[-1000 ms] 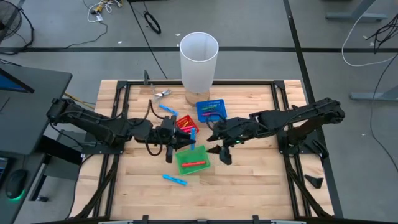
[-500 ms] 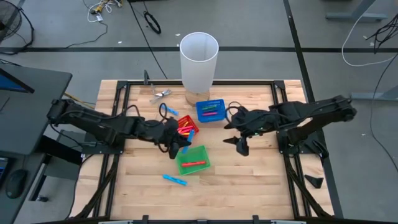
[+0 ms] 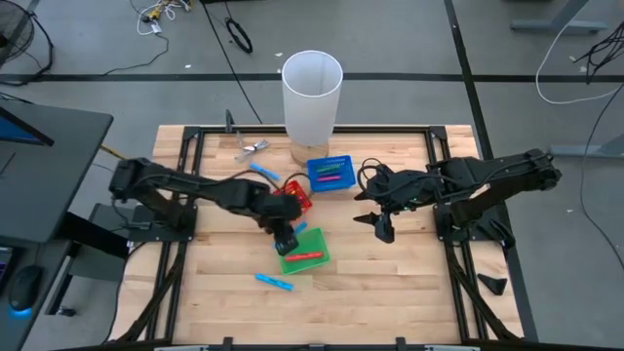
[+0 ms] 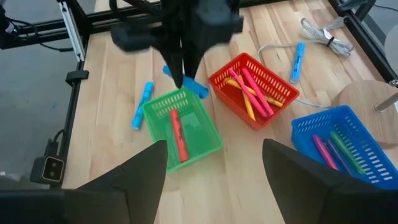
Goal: Pick & Place Markers
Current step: Put the bottom right blue highlighter into the green bin
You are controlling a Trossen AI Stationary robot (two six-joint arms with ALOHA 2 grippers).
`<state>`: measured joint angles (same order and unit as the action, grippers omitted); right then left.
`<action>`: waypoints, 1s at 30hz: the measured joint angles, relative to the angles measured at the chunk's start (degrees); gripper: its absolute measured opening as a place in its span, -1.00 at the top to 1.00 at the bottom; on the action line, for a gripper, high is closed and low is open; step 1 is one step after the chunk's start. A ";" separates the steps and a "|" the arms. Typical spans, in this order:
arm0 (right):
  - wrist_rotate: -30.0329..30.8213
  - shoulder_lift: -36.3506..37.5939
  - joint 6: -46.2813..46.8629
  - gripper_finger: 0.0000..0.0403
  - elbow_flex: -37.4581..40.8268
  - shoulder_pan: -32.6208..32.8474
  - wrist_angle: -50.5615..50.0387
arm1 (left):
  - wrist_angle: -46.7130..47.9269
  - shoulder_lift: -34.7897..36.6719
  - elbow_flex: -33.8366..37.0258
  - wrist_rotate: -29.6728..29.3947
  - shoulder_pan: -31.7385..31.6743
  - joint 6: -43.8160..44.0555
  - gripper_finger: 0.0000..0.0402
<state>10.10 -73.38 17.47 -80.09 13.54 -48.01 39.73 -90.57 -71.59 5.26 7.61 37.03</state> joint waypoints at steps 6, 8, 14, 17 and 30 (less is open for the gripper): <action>-0.01 0.00 0.00 -0.30 0.00 0.00 -0.24 | 9.86 -8.80 -8.69 1.46 -0.10 -3.00 0.67; -0.02 0.00 0.00 -0.30 0.00 0.00 -0.30 | 12.85 -11.29 -11.49 1.49 -0.10 -3.58 0.67; -0.02 0.00 0.00 -0.30 0.00 0.00 -0.74 | 15.91 -16.93 -17.99 0.90 -0.10 -6.21 0.67; -0.02 0.00 0.00 -0.30 0.00 0.00 -1.10 | 15.96 -18.13 -18.51 0.01 -0.02 -6.25 0.67; -0.02 0.00 0.22 -0.30 0.00 0.00 -1.00 | 13.10 -23.32 -18.01 -4.60 2.62 -8.03 0.67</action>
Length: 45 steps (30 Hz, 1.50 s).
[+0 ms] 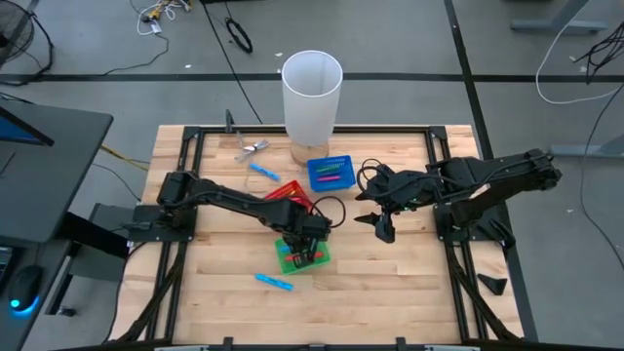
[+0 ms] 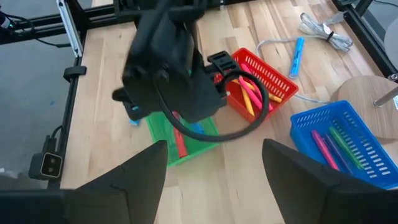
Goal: Pick & Place Markers
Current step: Put the bottom right blue highlighter into the green bin, then put the bottom blue highlighter into the green bin
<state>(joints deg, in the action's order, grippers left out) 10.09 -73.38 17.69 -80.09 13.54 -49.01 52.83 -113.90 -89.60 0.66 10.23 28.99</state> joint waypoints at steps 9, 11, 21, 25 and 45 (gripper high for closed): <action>-0.03 0.00 0.75 -0.30 0.00 0.00 -0.10 | -1.35 -1.45 0.02 -0.39 -0.10 -1.23 0.59; -0.04 0.00 0.76 -0.30 0.00 0.01 -0.11 | -1.02 -1.45 0.02 -0.43 -0.16 -1.23 0.48; -0.04 0.00 0.27 -0.30 0.00 0.00 -0.43 | -1.22 -1.39 0.02 2.19 -0.20 -1.25 0.08; 0.10 0.27 -0.12 -0.30 0.01 0.04 -0.78 | -2.05 -1.11 0.02 4.77 -0.21 -1.69 0.04; 11.48 34.60 17.22 -0.30 48.12 8.46 27.87 | -17.68 9.93 -0.07 -7.10 3.70 -12.10 0.10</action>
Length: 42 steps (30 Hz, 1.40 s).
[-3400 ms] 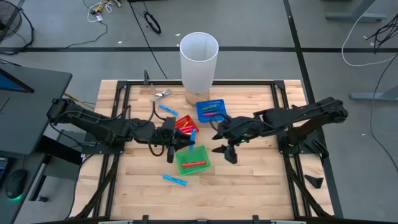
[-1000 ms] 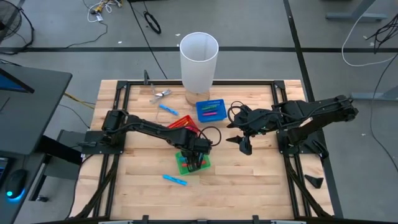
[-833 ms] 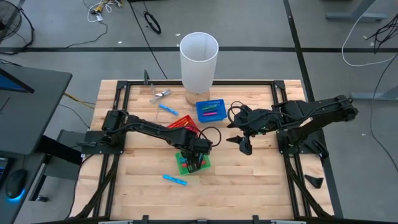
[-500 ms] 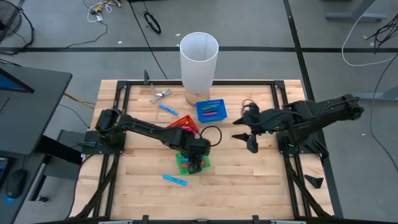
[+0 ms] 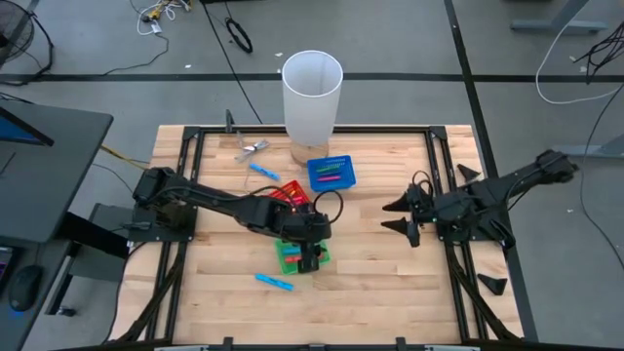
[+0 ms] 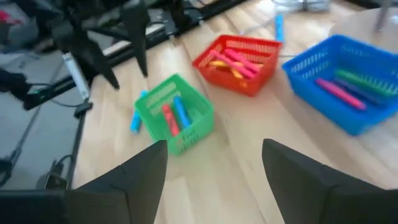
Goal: Pick & Place Markers
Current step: Put the bottom blue highlighter into the green bin
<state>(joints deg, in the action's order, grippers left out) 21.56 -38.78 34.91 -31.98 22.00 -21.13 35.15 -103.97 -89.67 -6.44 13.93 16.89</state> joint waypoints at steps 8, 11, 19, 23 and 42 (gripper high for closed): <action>-0.14 6.37 2.47 -0.30 14.29 3.42 10.87 | -0.22 1.45 0.07 0.02 0.28 0.43 0.10; -1.48 8.44 2.35 -0.30 18.49 4.45 18.91 | -0.71 1.47 0.07 0.08 0.44 0.38 0.10; -4.33 11.89 1.60 -0.30 26.78 4.54 32.14 | -1.74 1.47 0.07 1.32 0.44 1.40 0.10; -4.05 11.90 0.59 -0.30 26.92 4.48 30.04 | -3.00 1.47 0.07 2.14 0.44 2.19 0.10; 0.87 17.74 -4.37 -0.30 26.92 4.46 30.29 | -5.61 1.71 0.07 3.70 0.80 3.92 0.10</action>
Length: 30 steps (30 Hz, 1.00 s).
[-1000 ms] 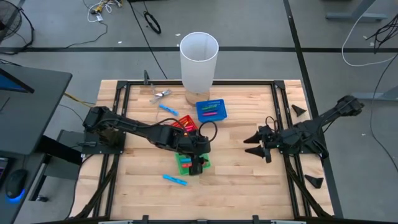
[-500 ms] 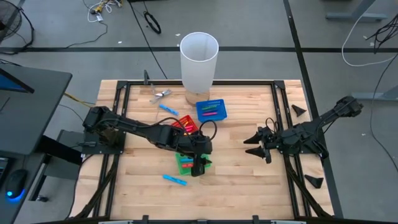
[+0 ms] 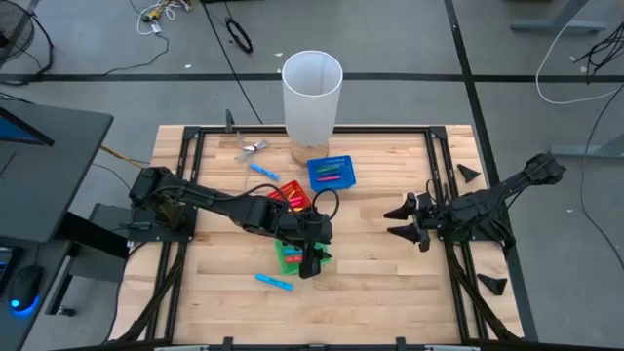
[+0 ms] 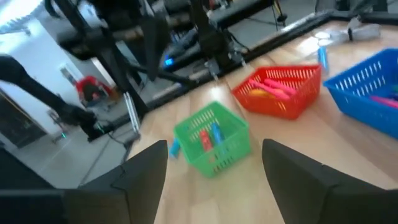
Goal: Pick & Place Markers
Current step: Put the bottom blue highlighter into the green bin
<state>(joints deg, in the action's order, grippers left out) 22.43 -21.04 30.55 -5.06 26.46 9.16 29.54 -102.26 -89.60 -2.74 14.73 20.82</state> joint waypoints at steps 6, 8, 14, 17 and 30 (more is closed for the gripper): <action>1.00 -0.07 -2.31 -0.30 4.21 0.54 13.11 | 0.02 0.00 0.00 -0.01 -0.03 0.02 0.10; 1.02 -0.05 -3.49 -0.30 4.09 0.52 14.41 | 0.04 0.00 0.00 -0.01 -0.01 0.02 0.10; 1.22 0.02 -3.32 -0.30 4.04 0.55 12.38 | 0.34 0.00 -0.01 0.05 0.04 0.16 0.10; 4.19 1.62 -6.92 -0.30 4.04 0.37 12.01 | 0.35 0.00 0.00 1.53 0.14 1.36 0.10; 8.41 21.00 -12.39 -0.30 -1.74 -3.68 -25.36 | 0.62 0.02 0.00 7.51 1.69 5.46 0.10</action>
<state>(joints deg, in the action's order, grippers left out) 30.85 -0.03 18.15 -6.80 22.78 -16.20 30.16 -102.24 -89.60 4.78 16.43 26.28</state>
